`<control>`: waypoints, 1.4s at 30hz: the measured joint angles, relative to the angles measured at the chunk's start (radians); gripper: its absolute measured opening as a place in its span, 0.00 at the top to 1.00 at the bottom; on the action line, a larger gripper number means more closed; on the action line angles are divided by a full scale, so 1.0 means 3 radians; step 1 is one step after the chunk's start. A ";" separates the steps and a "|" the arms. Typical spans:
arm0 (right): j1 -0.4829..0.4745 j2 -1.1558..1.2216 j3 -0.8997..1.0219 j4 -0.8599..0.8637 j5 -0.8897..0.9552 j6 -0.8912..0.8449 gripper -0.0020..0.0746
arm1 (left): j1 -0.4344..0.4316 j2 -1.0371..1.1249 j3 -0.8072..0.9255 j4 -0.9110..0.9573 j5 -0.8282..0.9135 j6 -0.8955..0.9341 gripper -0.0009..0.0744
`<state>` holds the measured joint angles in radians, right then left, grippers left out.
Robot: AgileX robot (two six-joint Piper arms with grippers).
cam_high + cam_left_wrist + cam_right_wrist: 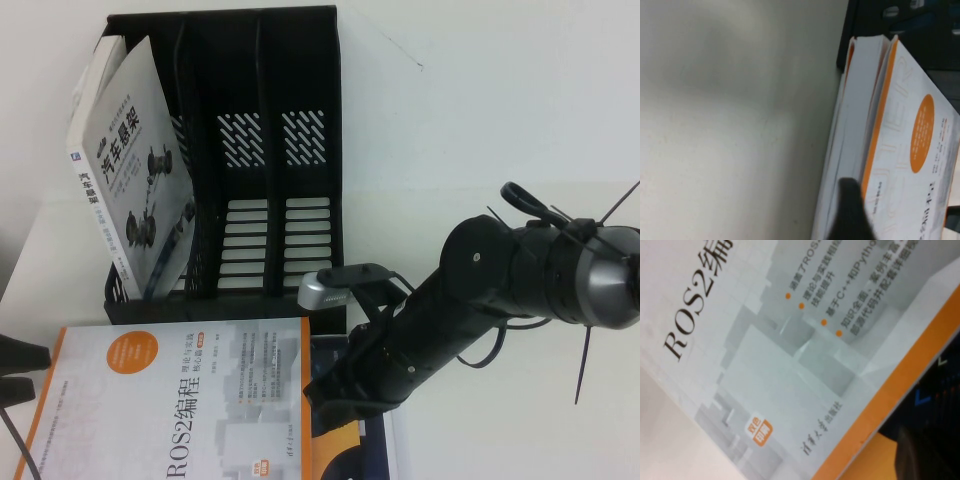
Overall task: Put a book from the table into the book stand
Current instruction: Push book with right arm
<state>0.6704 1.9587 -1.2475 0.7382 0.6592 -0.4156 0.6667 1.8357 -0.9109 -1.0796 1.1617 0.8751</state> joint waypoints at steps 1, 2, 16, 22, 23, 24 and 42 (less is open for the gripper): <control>0.0000 0.0000 0.0000 0.0000 0.0000 0.0000 0.97 | 0.0001 0.0002 0.0000 0.0000 0.0000 0.0051 0.42; 0.0000 0.0000 0.0000 -0.0002 0.0000 0.0000 0.97 | 0.0001 0.0008 0.0000 0.0000 0.0000 0.0085 0.39; 0.0000 0.0000 0.0000 -0.0008 0.0013 -0.0022 0.97 | 0.0001 0.0435 -0.0016 -0.0184 -0.0013 0.0211 0.34; 0.0000 0.0000 0.0000 0.0025 -0.0076 -0.0073 0.97 | -0.0114 0.0443 -0.0016 -0.0236 -0.0013 0.0211 0.34; 0.0000 0.0000 0.0000 0.0045 -0.0084 -0.0094 0.97 | -0.0164 0.0443 -0.0016 -0.0236 -0.0013 0.0211 0.34; 0.0000 0.0000 0.0000 0.0048 -0.0096 -0.0116 0.97 | -0.0234 0.0443 -0.0016 -0.0229 -0.0013 0.0211 0.34; -0.0006 0.0000 0.0000 0.0048 -0.0113 -0.0140 0.97 | -0.0436 0.0443 -0.0184 0.0097 0.0109 -0.0170 0.84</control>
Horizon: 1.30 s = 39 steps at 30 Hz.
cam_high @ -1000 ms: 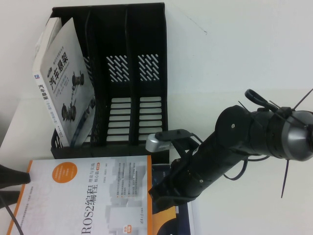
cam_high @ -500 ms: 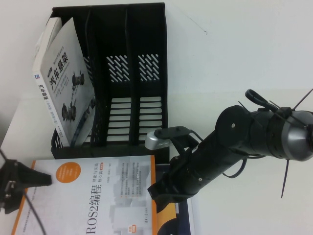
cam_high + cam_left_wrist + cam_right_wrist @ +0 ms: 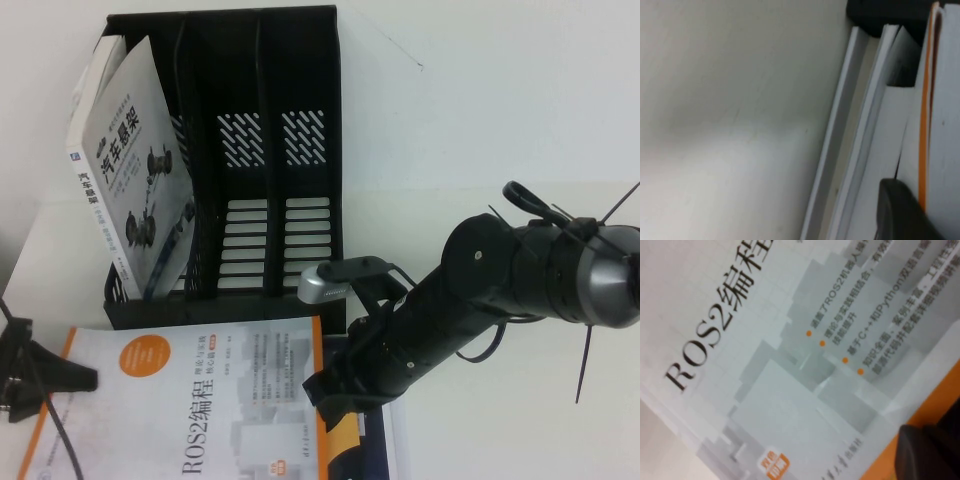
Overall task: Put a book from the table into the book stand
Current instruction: Push book with right arm, then pick up the book with your left arm
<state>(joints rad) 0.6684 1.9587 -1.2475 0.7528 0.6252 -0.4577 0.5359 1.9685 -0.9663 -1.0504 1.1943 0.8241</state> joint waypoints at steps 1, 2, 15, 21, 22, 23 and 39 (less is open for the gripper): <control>0.0000 0.0000 0.0000 0.0002 0.0000 0.0000 0.97 | 0.0016 -0.0007 -0.0036 0.0040 0.0026 -0.0087 0.84; 0.0000 0.0000 0.0000 0.0007 0.0007 0.0000 0.97 | 0.0031 -0.0021 -0.0058 0.0075 0.0033 -0.0150 0.84; 0.0000 0.0000 0.0000 -0.0030 0.0145 0.0000 0.97 | 0.0119 -0.1196 -0.0177 0.0454 0.0052 -0.0624 0.84; -0.0006 -0.0175 0.0000 -0.0351 0.0200 0.0188 0.97 | 0.0119 -0.2060 -0.0320 0.0533 0.0067 -0.0976 0.85; -0.0010 -0.0226 0.0000 -0.0411 0.0206 0.0213 0.97 | 0.0119 -0.2205 -0.0361 0.0548 0.0085 -0.1042 0.85; -0.0010 -0.0269 0.0000 -0.0459 0.0206 0.0228 0.97 | 0.0119 -0.2344 -0.0402 0.0554 0.0099 -0.1102 0.85; -0.0010 -0.1044 0.0000 -0.0937 0.0400 0.0590 0.97 | -0.0568 -0.2837 -0.1439 0.0628 0.0194 -0.1846 0.85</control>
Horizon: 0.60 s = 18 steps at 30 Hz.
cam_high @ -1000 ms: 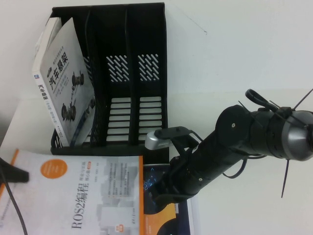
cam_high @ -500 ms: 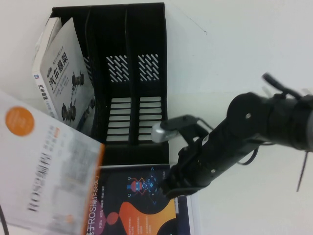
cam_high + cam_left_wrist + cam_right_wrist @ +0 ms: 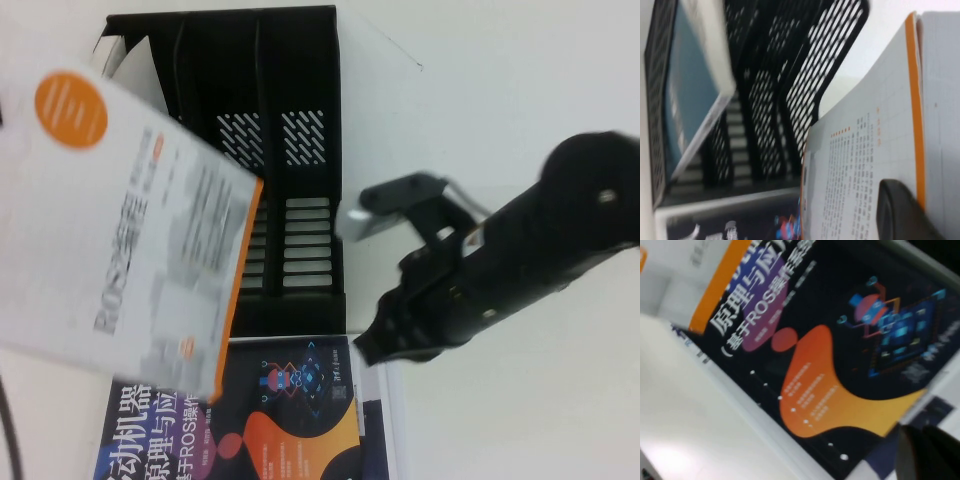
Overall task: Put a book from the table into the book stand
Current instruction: Pick up the book with your left arm, then place the book on the book shelf
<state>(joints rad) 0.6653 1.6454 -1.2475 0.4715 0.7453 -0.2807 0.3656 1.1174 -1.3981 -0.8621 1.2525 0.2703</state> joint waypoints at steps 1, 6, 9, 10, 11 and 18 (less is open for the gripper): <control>0.0000 -0.0069 0.0000 -0.0085 0.0007 0.0069 0.97 | -0.0033 0.0046 -0.0080 -0.0006 -0.0025 -0.0031 0.85; 0.0000 -0.0434 0.0013 -0.0521 0.0031 0.0432 0.97 | -0.0159 0.0419 -0.0504 -0.0020 -0.0174 -0.0100 0.85; 0.0000 -0.0672 0.0019 -0.0726 0.0085 0.0669 0.97 | -0.0213 0.0755 -0.0801 -0.0020 -0.0198 -0.0165 0.85; 0.0000 -0.0746 0.0019 -0.0772 0.0107 0.0734 0.97 | -0.0227 0.0873 -0.0915 -0.0014 -0.0211 -0.0208 0.85; 0.0000 -0.0814 0.0019 -0.0817 0.0136 0.0783 0.97 | -0.0246 0.0990 -0.1030 -0.0005 -0.0229 -0.0236 0.85; 0.0000 -0.1141 0.0023 -0.1042 0.0322 0.1062 0.97 | -0.0522 0.1648 -0.1739 0.0262 -0.0379 -0.0403 0.85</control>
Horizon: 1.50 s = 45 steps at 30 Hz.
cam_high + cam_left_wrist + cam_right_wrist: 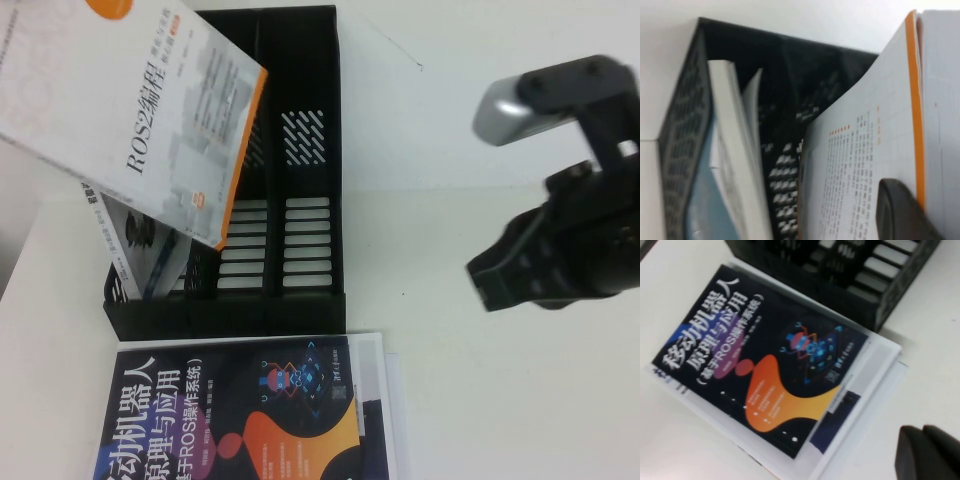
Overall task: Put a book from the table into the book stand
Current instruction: Place the book on the book shelf
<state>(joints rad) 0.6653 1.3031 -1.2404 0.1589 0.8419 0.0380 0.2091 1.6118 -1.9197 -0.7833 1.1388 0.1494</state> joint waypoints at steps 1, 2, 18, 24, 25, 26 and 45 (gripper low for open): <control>0.0000 -0.0026 0.0000 -0.0056 0.0024 0.0056 0.97 | -0.0057 0.0066 -0.0086 0.0121 0.0000 -0.0070 0.85; 0.0000 -0.0048 0.0000 -0.0117 0.0042 0.0119 0.97 | -0.0116 0.0123 -0.0160 0.0260 0.0007 -0.0151 0.85; 0.0000 -0.0074 0.0197 -0.0321 0.0129 0.0372 0.97 | -0.0461 0.0356 -0.0312 0.1190 0.0260 -0.0736 0.85; 0.0000 -0.0074 0.0230 -0.0321 0.0073 0.0385 0.97 | -0.0461 0.0344 -0.0404 0.1288 0.0356 -0.0874 0.85; 0.0000 -0.0074 0.0230 -0.0321 0.0066 0.0385 0.97 | -0.0461 0.0345 -0.0434 0.1296 0.0362 -0.0892 0.85; 0.0000 -0.0074 0.0230 -0.0321 0.0060 0.0385 0.97 | -0.0461 0.0345 -0.0454 0.1304 0.0362 -0.0910 0.85; 0.0000 -0.0074 0.0230 -0.0321 0.0035 0.0385 0.97 | -0.0887 0.0461 -0.0586 0.1606 -0.0120 -0.1178 0.85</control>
<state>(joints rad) 0.6653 1.2809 -1.1714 0.0625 0.8525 0.1535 -0.0570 1.7500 -2.0957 -0.3017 1.1029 -0.2041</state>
